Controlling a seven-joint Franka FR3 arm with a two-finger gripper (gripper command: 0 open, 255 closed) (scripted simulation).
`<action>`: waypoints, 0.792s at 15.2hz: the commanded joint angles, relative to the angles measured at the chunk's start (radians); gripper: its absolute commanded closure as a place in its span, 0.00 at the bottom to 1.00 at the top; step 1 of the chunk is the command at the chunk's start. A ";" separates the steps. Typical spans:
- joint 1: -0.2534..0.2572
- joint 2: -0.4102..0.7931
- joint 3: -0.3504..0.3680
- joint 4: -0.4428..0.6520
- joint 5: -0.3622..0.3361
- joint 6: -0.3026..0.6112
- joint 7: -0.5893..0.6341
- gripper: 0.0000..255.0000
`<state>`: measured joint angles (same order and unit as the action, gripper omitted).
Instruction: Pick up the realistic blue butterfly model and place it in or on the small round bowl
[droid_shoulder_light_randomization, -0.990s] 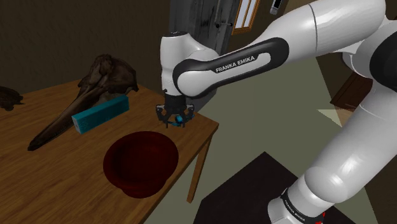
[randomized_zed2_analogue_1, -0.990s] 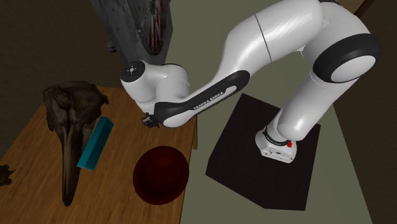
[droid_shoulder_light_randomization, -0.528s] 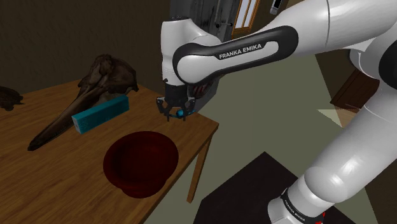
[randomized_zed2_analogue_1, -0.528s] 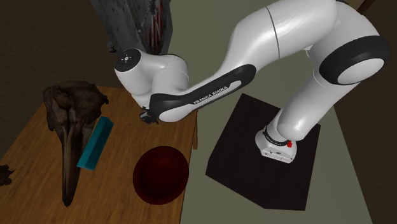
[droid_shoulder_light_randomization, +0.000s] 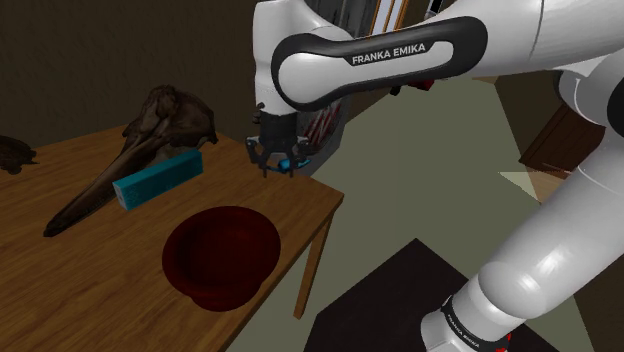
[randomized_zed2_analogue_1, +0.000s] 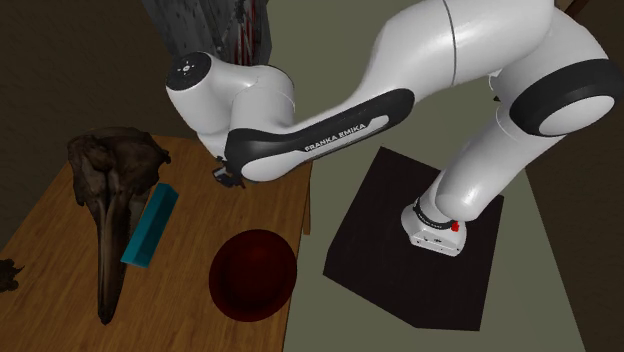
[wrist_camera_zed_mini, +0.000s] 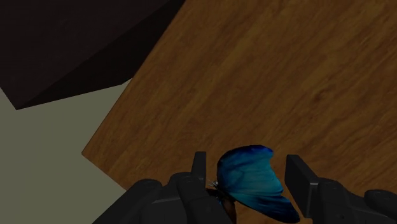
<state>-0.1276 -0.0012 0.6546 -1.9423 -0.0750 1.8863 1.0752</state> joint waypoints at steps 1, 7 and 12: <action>-0.001 -0.007 -0.001 0.024 0.005 -0.029 -0.006 1.00; -0.002 -0.018 -0.003 0.094 0.013 -0.108 -0.016 1.00; -0.003 -0.020 -0.003 0.160 0.015 -0.174 -0.021 1.00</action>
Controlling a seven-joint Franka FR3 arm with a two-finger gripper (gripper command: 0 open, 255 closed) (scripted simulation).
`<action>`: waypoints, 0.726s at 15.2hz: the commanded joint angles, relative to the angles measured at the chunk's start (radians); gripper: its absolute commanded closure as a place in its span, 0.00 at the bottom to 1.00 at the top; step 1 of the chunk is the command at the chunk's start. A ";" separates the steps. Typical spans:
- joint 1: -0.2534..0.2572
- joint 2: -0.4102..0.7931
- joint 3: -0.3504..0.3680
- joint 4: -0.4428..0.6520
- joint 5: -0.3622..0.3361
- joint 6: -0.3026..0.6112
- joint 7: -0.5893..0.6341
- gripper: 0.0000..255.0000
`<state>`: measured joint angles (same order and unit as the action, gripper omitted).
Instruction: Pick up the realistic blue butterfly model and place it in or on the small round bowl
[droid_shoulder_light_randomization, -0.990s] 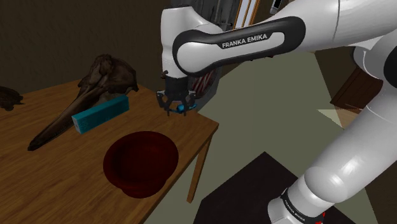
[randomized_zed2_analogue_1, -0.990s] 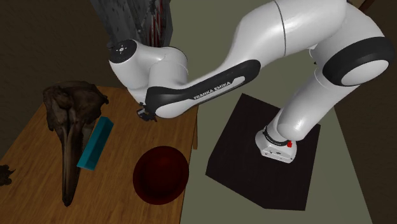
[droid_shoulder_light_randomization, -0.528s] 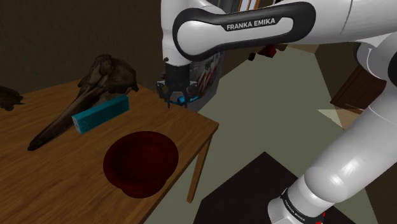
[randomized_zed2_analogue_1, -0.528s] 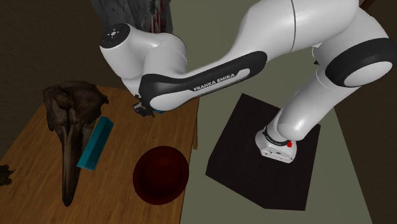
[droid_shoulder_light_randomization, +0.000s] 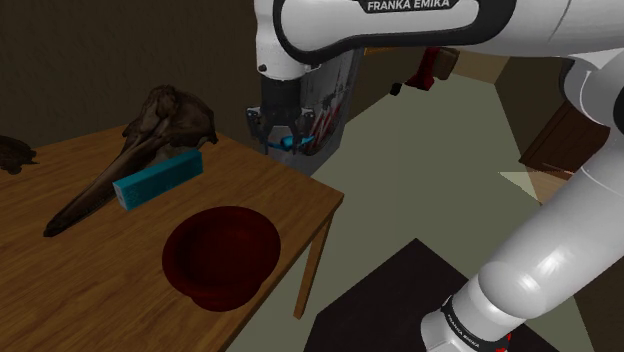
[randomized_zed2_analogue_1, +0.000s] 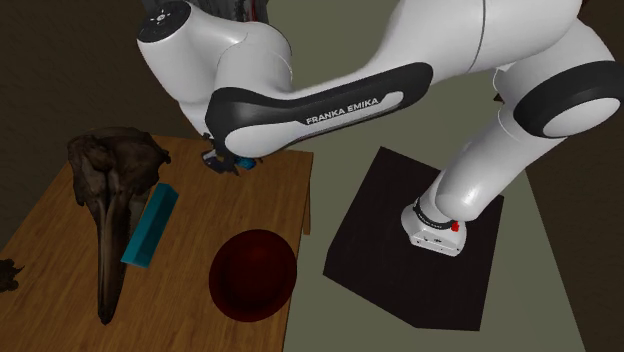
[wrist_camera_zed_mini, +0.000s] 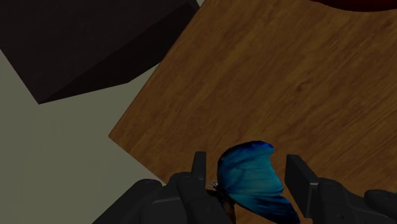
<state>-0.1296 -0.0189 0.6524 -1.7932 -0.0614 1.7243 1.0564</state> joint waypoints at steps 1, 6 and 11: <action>-0.001 -0.001 -0.001 0.024 0.001 -0.026 -0.003 1.00; 0.045 -0.005 0.047 0.021 0.010 -0.031 0.089 1.00; 0.107 0.021 0.113 0.045 0.001 -0.043 0.217 1.00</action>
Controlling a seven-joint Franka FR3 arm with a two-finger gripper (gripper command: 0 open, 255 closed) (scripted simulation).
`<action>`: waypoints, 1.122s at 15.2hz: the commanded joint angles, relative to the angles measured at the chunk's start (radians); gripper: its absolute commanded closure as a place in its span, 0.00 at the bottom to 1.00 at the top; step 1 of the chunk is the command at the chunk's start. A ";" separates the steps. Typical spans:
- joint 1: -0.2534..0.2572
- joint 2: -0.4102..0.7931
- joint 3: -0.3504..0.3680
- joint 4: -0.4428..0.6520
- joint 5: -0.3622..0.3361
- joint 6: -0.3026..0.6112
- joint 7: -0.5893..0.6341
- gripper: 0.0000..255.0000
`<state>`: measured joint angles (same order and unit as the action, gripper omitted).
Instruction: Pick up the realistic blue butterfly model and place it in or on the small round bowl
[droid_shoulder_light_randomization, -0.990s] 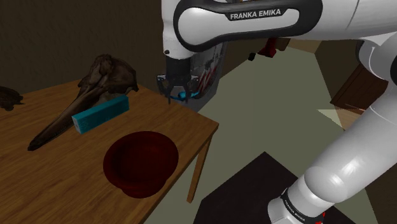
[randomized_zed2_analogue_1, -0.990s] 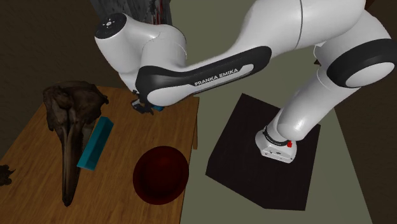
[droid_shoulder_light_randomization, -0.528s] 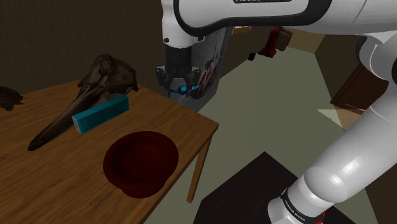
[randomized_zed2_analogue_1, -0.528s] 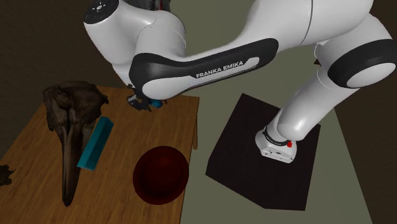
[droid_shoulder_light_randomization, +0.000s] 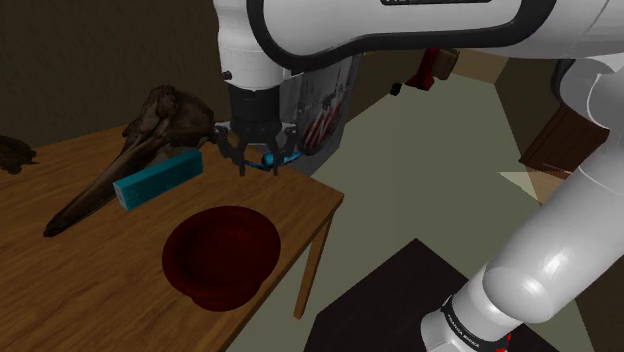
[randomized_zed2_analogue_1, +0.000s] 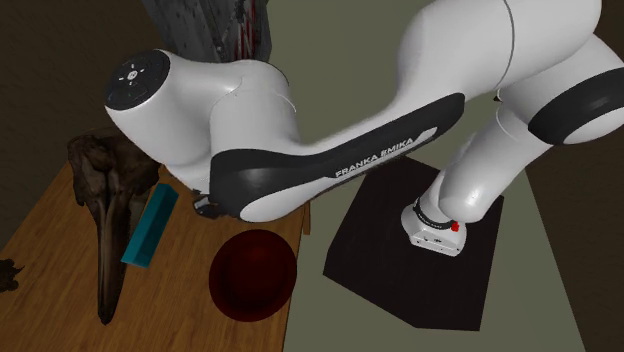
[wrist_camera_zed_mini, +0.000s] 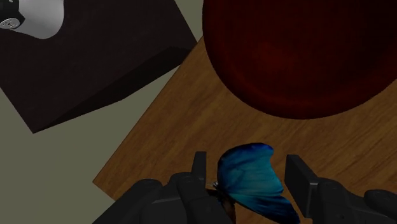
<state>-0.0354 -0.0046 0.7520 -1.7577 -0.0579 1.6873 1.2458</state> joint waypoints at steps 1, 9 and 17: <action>0.026 0.016 0.026 0.017 -0.008 -0.009 0.056 1.00; 0.167 0.153 0.124 0.131 -0.095 -0.048 0.300 1.00; 0.187 0.178 0.128 0.058 -0.114 0.038 0.341 1.00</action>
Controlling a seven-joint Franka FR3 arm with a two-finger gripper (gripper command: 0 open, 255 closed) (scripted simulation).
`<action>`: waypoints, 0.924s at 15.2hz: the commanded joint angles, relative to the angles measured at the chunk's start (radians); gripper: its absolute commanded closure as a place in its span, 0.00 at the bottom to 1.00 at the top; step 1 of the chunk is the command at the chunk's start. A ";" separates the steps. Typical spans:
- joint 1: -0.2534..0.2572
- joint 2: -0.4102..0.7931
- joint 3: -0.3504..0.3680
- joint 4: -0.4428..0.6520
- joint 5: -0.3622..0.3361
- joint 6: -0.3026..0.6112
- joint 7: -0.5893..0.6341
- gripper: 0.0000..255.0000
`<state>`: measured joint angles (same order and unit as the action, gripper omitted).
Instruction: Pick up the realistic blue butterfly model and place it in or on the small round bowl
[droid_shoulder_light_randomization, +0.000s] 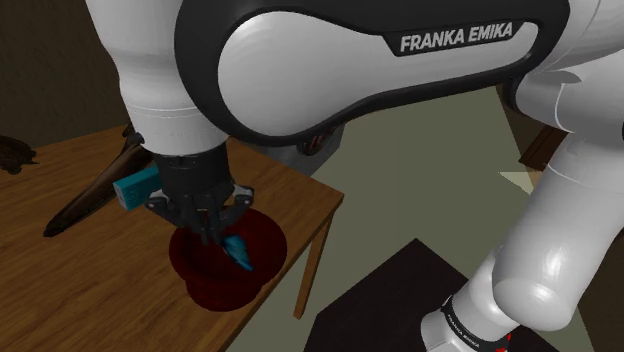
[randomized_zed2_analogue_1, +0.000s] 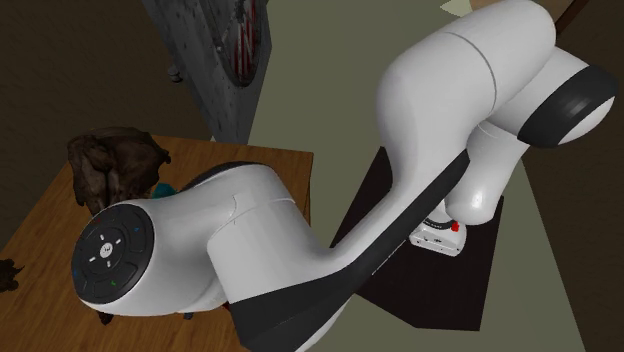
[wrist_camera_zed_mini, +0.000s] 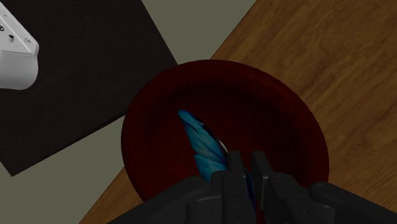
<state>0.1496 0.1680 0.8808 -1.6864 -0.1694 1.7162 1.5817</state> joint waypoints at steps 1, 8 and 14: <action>0.001 0.006 -0.001 -0.026 -0.004 0.022 0.006 1.00; 0.000 0.015 -0.003 -0.080 -0.013 0.081 0.015 1.00; -0.003 0.011 -0.003 -0.081 -0.011 0.080 0.011 0.00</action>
<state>0.1486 0.1798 0.8786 -1.7615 -0.1820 1.7968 1.5951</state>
